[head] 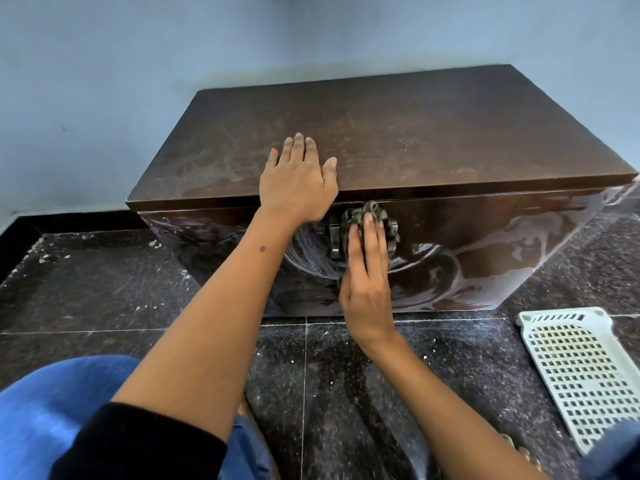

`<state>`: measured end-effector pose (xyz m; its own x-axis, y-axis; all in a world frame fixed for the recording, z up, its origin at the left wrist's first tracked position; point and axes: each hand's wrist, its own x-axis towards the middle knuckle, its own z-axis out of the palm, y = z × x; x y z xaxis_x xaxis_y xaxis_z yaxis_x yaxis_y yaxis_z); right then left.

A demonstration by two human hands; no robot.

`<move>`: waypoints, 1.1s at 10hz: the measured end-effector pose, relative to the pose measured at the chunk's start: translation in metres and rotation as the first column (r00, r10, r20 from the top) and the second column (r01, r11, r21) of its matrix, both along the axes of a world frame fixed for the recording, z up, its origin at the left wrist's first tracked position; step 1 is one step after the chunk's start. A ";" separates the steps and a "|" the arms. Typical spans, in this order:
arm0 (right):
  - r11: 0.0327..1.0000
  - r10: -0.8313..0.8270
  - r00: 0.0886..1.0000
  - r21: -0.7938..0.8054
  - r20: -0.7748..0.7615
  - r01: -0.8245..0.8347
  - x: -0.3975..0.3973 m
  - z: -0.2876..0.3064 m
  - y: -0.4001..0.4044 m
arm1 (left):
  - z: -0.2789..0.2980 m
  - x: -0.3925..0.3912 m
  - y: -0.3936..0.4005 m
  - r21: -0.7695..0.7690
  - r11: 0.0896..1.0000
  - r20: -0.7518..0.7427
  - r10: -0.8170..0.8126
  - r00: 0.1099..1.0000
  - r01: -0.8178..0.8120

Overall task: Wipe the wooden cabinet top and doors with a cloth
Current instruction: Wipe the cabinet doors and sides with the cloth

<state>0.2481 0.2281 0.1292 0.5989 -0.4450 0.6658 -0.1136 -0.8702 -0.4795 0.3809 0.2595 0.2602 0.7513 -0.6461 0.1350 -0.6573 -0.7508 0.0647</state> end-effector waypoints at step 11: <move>0.931 -0.033 0.883 -0.335 -0.468 -0.143 -0.046 -0.068 -0.056 | -0.008 0.001 -0.003 -0.047 0.999 0.070 0.024 0.997 -0.021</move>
<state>0.2018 0.1716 0.0610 0.8898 -0.1925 0.4137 -0.1901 -0.9806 -0.0474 0.3815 0.2568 0.2519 0.7530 -0.6212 0.2172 -0.6446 -0.7626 0.0539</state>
